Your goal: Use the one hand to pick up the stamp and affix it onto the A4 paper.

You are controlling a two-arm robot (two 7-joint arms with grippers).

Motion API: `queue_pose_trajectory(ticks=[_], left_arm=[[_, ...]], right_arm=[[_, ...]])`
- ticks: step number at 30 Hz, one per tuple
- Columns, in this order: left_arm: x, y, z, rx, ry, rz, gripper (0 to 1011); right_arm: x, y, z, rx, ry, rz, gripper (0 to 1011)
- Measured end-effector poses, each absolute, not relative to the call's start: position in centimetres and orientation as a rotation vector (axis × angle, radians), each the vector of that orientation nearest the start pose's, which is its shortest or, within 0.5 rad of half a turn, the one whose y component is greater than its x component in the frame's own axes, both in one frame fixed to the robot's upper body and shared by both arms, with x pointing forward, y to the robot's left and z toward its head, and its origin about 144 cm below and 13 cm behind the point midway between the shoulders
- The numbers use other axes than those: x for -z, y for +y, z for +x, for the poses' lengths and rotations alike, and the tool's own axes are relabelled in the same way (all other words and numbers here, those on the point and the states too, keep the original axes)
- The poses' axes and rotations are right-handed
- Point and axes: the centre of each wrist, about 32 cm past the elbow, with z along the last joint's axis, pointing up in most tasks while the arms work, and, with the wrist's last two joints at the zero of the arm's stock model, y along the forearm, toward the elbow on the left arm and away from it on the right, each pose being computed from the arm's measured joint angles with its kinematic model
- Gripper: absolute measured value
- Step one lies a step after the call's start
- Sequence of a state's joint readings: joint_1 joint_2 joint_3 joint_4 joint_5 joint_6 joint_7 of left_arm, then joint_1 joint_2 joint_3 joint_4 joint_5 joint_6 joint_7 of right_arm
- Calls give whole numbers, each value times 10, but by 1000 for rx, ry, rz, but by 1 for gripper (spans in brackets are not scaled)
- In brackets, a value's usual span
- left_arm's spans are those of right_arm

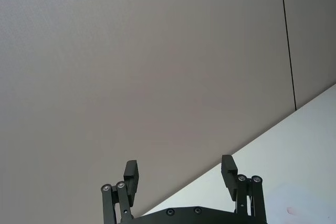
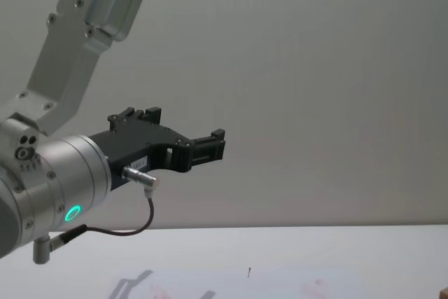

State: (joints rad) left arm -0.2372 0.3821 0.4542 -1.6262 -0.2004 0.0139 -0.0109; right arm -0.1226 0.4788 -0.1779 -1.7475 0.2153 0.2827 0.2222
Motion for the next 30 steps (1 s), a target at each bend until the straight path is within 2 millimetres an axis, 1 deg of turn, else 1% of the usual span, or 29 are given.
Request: queue_pose_trajectory(ticks=[18, 19, 20, 21, 24, 25, 26, 28, 29, 30], left_arm=[[-1204, 198, 492, -1124, -268, 61, 1001], [-1204, 198, 492, -1124, -268, 61, 1001], [-1204, 198, 492, -1124, -268, 61, 1001], [-1204, 198, 492, -1124, -268, 61, 1001], [-1204, 198, 492, -1124, -268, 61, 1001], [-1204, 198, 492, -1124, -268, 61, 1001], [-1204, 198, 492, -1124, -268, 61, 1001], [-1204, 198, 492, -1124, -268, 61, 1001], [-1204, 198, 492, -1124, -268, 61, 1001], [-1204, 198, 492, -1124, -268, 61, 1001]], right_arm=[[-1151, -283, 431, 1118, 99, -448, 994], [-1151, -282, 431, 1117, 101, -448, 970], [-1151, -282, 432, 1117, 102, -449, 970], [-1151, -282, 432, 1117, 103, -449, 933], [-1150, -281, 433, 1115, 106, -451, 879], [-1150, -281, 433, 1115, 107, -453, 821], [-1150, -281, 433, 1115, 108, -453, 821], [-1150, -281, 433, 1114, 109, -453, 765], [-1150, -281, 434, 1114, 110, -454, 709], [-1150, -281, 434, 1114, 110, -454, 690]])
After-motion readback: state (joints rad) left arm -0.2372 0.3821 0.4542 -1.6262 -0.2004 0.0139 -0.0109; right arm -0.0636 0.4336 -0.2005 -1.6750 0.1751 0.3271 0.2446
